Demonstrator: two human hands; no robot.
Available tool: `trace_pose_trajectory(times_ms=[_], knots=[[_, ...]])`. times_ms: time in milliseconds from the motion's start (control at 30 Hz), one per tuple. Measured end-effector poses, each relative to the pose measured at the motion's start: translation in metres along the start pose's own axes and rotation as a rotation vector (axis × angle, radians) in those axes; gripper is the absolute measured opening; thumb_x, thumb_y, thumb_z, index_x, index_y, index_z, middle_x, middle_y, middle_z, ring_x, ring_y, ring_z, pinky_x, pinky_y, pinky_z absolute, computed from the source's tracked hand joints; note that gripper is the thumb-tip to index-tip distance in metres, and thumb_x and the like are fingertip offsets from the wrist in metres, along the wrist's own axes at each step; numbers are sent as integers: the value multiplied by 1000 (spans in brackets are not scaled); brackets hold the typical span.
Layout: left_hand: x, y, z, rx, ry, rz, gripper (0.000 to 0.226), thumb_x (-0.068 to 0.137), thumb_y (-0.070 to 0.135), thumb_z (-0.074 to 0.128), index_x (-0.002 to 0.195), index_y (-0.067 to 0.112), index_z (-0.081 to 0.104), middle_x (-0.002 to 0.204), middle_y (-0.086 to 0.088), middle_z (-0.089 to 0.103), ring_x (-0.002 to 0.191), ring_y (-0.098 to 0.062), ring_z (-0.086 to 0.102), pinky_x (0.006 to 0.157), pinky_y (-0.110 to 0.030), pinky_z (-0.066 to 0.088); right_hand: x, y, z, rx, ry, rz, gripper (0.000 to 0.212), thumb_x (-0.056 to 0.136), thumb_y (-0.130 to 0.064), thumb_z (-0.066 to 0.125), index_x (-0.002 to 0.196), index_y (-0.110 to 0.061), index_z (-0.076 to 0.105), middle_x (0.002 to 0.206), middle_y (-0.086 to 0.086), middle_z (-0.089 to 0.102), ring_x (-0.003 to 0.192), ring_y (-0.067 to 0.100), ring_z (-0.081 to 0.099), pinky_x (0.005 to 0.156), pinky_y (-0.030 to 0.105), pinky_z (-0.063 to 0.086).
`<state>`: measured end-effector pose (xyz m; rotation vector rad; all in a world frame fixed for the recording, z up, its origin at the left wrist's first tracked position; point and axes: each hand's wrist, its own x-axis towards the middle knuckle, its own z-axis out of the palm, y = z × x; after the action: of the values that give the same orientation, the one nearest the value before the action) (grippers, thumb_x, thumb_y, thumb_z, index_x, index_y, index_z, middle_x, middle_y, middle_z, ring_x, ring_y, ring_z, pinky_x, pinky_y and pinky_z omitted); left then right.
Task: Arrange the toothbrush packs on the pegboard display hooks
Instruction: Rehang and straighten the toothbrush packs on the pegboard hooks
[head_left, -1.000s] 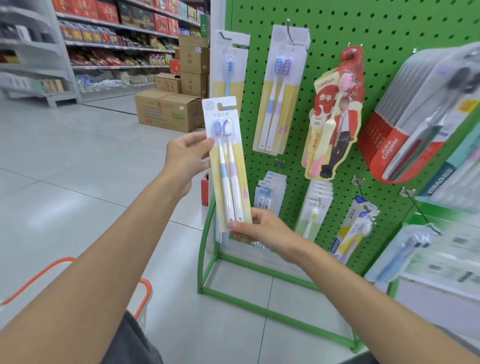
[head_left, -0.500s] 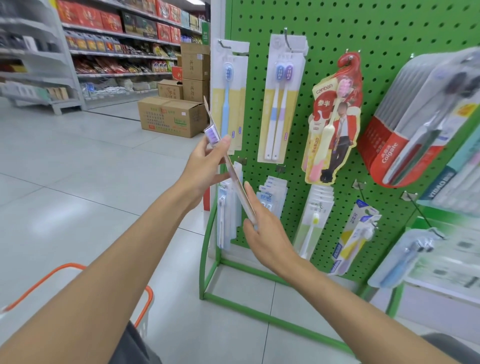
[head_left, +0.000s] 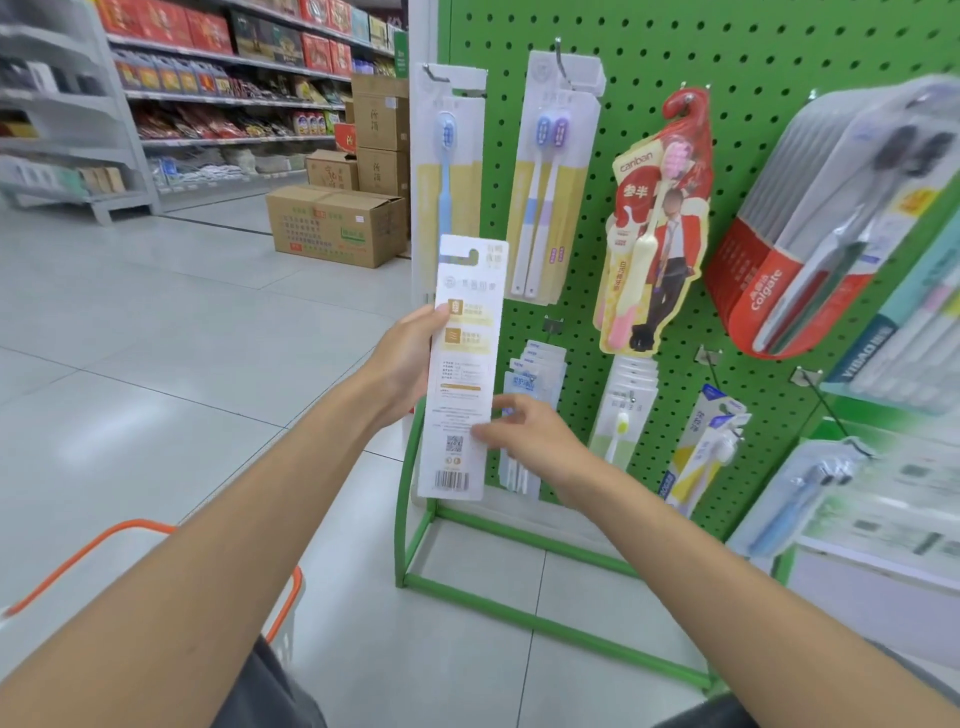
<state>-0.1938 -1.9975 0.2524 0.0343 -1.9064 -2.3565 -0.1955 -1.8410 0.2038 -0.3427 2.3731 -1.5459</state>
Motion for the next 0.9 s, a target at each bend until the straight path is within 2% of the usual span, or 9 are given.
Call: trace_pose_trajectory(times_ms=[133, 267, 333, 433, 533, 600, 700, 800, 900], knots=[[-2, -7, 6, 54, -123, -89, 36, 107, 22, 33, 131, 9, 55, 119, -11, 69, 99, -23, 70, 77, -36, 56, 3, -18, -28, 120, 164, -34, 51, 90, -26, 68, 136, -19, 47, 115, 1, 63, 101, 14, 63, 97, 37, 50], [-3, -8, 12, 55, -252, -172, 31, 106, 20, 33, 123, 16, 58, 110, -5, 73, 92, -19, 72, 70, -32, 57, 0, -33, -54, 215, 258, -120, 34, 92, -20, 65, 124, -15, 57, 111, 1, 67, 97, 16, 64, 92, 33, 53], [-3, -10, 15, 62, -285, -196, 30, 106, 20, 33, 123, 17, 58, 113, -6, 72, 95, -19, 71, 74, -35, 56, -1, -37, -63, 240, 276, -162, 14, 94, -16, 61, 107, -13, 67, 105, 2, 72, 95, 16, 67, 91, 32, 54], [-3, -12, 17, 104, -324, -209, 32, 106, 22, 33, 127, 18, 57, 116, -6, 71, 102, -22, 69, 83, -40, 54, -2, -41, -70, 292, 288, -201, 15, 96, -15, 57, 88, -12, 69, 90, 4, 74, 75, 11, 65, 81, 30, 54], [-4, -11, 16, 127, -341, -220, 32, 105, 29, 35, 122, 21, 61, 118, -7, 71, 111, -25, 65, 88, -42, 52, -4, -43, -71, 312, 300, -224, 16, 98, -16, 56, 89, -13, 68, 86, 1, 73, 71, 9, 62, 71, 25, 50], [-4, -9, 14, 114, -354, -237, 38, 104, 39, 33, 121, 23, 63, 120, -9, 69, 115, -29, 63, 94, -43, 50, -4, -42, -71, 328, 305, -232, 17, 99, -17, 55, 88, -16, 68, 88, 1, 72, 76, 11, 61, 73, 26, 49], [-5, -10, 13, 70, -447, -282, 48, 103, 49, 27, 130, 26, 59, 134, -14, 61, 127, -34, 54, 109, -52, 39, -4, -45, -69, 361, 271, -237, 19, 100, -18, 53, 86, -17, 66, 86, -1, 70, 77, 11, 59, 73, 26, 47], [-9, -10, 16, 68, -542, -310, 49, 100, 48, 31, 134, 23, 55, 134, -14, 61, 121, -28, 60, 108, -52, 40, -6, -49, -66, 346, 209, -272, 20, 101, -18, 51, 86, -15, 62, 88, 2, 68, 79, 13, 58, 68, 23, 45], [-11, -10, 18, 38, -618, -318, 61, 94, 57, 33, 133, 18, 58, 132, -13, 60, 122, -25, 58, 102, -45, 44, -7, -52, -68, 349, 199, -316, 17, 101, -20, 52, 94, -15, 67, 89, 2, 67, 81, 13, 57, 69, 23, 46]])
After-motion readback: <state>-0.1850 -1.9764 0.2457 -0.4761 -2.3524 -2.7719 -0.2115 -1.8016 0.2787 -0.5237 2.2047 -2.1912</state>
